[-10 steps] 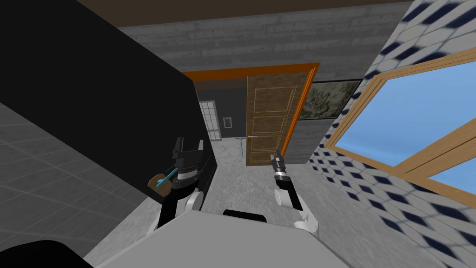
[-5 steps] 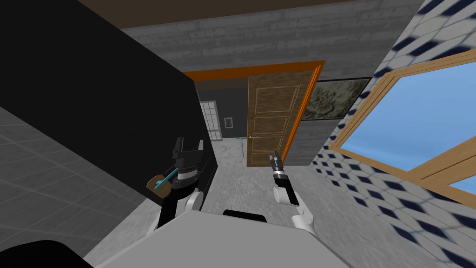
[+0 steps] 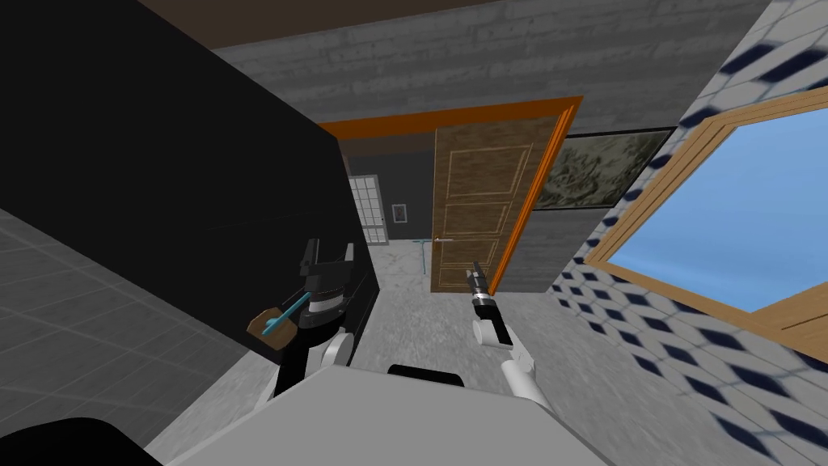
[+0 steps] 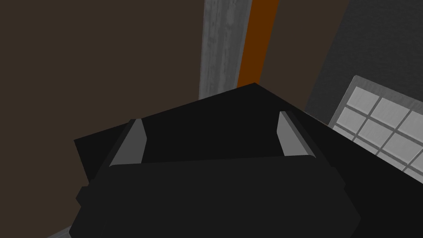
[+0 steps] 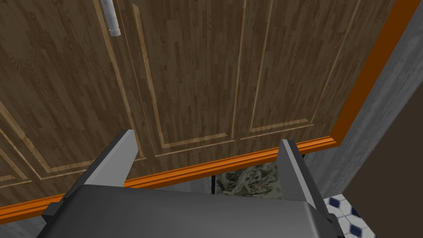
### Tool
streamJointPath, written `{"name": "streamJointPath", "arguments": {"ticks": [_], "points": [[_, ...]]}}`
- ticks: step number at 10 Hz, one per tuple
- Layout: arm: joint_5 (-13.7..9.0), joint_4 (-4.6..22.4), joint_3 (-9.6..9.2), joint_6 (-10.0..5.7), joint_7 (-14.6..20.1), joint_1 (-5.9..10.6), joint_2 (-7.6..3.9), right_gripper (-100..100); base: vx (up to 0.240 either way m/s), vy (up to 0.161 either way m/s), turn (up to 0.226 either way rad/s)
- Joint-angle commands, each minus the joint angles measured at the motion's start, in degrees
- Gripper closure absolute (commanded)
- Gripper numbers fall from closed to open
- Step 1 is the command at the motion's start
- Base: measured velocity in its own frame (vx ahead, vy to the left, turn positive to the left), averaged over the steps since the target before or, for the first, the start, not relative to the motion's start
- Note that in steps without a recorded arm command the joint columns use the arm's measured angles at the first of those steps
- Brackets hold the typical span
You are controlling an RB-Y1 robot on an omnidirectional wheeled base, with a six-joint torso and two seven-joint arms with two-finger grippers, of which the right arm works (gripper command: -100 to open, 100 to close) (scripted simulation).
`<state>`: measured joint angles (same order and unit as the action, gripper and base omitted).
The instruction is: Pull the door open
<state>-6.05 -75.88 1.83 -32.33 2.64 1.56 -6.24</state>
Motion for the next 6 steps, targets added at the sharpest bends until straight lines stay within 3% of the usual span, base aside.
{"name": "streamJointPath", "arguments": {"ticks": [1,2,6], "points": [[-0.3,2.9,0.21,0.13,-0.1,1.84,-0.35,-100,0.066,-0.013,0.038],[-0.3,3.2,0.21,0.13,-0.1,1.84,-0.35,-100,0.045,-0.006,0.027],[-1.2,12.0,0.85,0.45,-0.6,7.93,-1.25,-100,0.081,-0.01,0.067]]}}
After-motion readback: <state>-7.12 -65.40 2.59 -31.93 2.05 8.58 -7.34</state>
